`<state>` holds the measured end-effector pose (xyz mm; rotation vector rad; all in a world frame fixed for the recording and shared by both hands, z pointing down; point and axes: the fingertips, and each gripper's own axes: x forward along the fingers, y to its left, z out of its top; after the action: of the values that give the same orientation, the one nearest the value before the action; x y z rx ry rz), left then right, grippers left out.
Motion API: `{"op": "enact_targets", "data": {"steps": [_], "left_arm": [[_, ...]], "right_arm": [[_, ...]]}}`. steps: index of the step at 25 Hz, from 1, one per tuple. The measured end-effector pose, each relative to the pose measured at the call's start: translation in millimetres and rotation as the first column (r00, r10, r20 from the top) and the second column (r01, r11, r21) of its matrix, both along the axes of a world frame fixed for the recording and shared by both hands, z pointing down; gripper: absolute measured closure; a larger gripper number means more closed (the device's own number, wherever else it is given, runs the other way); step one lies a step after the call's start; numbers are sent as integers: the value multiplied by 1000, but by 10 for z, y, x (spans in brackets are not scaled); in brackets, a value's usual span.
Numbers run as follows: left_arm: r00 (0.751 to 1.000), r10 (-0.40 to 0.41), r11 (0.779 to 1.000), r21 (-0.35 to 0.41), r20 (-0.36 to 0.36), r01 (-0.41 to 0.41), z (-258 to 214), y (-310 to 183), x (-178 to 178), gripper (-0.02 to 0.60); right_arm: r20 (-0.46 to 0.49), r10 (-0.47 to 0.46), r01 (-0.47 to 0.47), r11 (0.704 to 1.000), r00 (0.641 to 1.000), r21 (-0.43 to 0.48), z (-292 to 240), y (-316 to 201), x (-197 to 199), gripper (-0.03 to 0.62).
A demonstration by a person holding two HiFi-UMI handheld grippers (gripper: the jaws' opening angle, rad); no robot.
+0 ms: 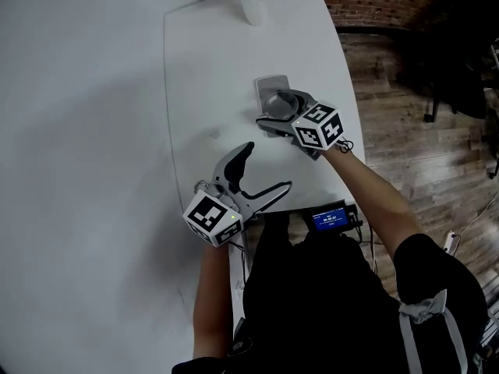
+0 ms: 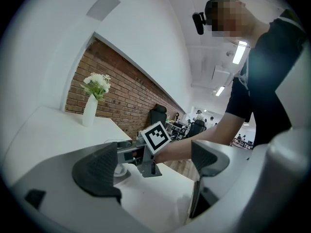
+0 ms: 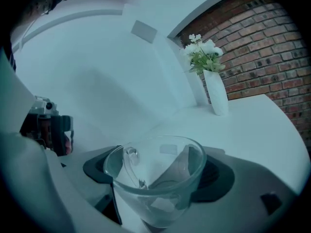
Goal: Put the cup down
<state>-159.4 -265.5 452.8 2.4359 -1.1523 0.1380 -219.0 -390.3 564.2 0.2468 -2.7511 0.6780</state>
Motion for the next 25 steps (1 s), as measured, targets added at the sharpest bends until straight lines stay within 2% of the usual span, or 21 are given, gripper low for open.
{"op": "enact_targets", "data": {"steps": [4,8,15,25], "left_arm": [[1000,-5,1000,-14,-5,5,2,-6,29,100],[1000,-9,1000,-19,-5,9,12,2,27,100],[999,-35,999,-14,-2,35,0,13,-16,100],[999,-36,999,2,-11,36,-7,103,-37,100]], "right_arm": [[-3,-8,8,995,1000,97,-28,-4,-36,143],[-5,-45,45,976,999,211,-35,96,-44,143],[-49,-69,81,947,996,312,37,187,42,146],[-96,-63,90,944,993,317,156,171,36,149]]}}
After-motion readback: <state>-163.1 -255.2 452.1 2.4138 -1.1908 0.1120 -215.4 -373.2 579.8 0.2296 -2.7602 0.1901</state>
